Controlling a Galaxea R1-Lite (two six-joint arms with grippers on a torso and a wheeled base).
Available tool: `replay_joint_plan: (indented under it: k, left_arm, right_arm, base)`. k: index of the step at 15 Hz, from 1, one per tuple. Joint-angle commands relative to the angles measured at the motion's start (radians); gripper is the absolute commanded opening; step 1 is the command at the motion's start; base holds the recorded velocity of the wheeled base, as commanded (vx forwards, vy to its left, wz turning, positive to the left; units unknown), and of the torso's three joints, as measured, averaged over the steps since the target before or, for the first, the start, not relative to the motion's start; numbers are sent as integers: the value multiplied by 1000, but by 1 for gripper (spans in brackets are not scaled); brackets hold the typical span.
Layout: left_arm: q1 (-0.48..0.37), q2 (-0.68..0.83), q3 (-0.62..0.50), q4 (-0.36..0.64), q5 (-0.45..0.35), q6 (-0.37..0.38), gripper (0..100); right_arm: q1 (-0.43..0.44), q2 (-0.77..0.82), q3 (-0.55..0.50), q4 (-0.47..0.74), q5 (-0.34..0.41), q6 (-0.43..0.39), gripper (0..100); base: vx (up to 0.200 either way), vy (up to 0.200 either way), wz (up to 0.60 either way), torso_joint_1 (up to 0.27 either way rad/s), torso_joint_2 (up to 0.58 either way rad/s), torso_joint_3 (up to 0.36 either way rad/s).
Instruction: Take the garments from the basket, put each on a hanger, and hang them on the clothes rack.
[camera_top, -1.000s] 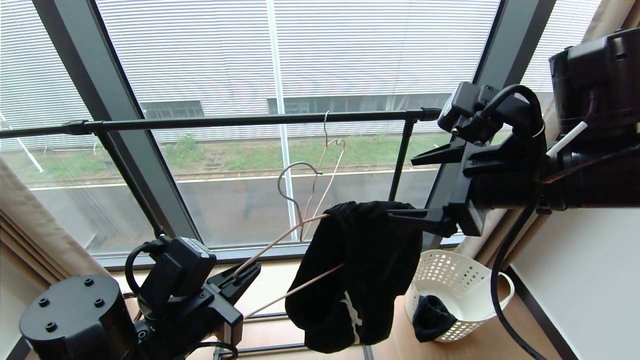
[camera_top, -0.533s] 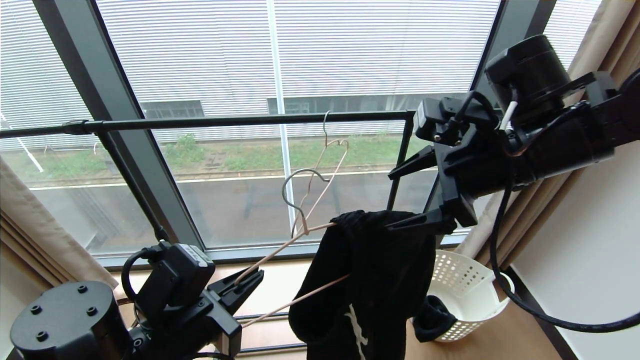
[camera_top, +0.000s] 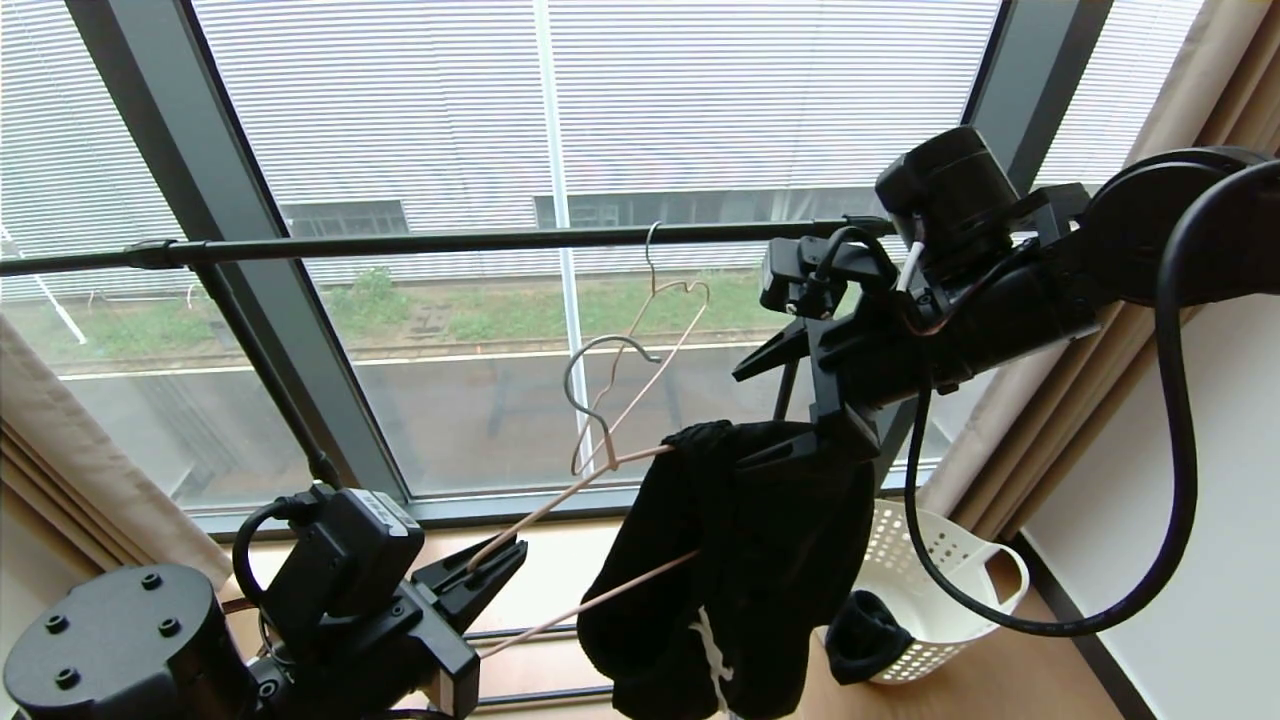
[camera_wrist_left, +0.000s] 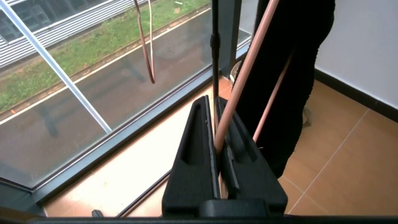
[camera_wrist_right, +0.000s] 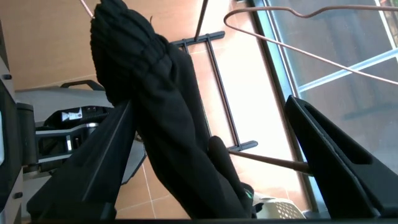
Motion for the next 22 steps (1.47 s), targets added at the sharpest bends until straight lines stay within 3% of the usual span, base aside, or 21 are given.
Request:
replay_joint_plan:
  k: [1,8,16,22]
  left_arm:
    - [0,-3,0,-1,0,0,0]
    - [1,-8,-2,-1,0,0,0]
    - [0,-9,0,-1,0,-1,0]
    - [-11,-8,0,1,0,-1,0]
  right_arm:
    - [13,34,-22,0,-1,2,100]
    - [10,-23,-5,44,-14,3,100]
    - [94,83,-66,41,-16,5,100]
    - [106,80,-63,44,-16,5,100]
  base:
    - [0,0,0,0,0,0]
    - [0,0,0,0,0,0]
    - [0,0,0,0,0,0]
    - [0,0,0,0,0,0]
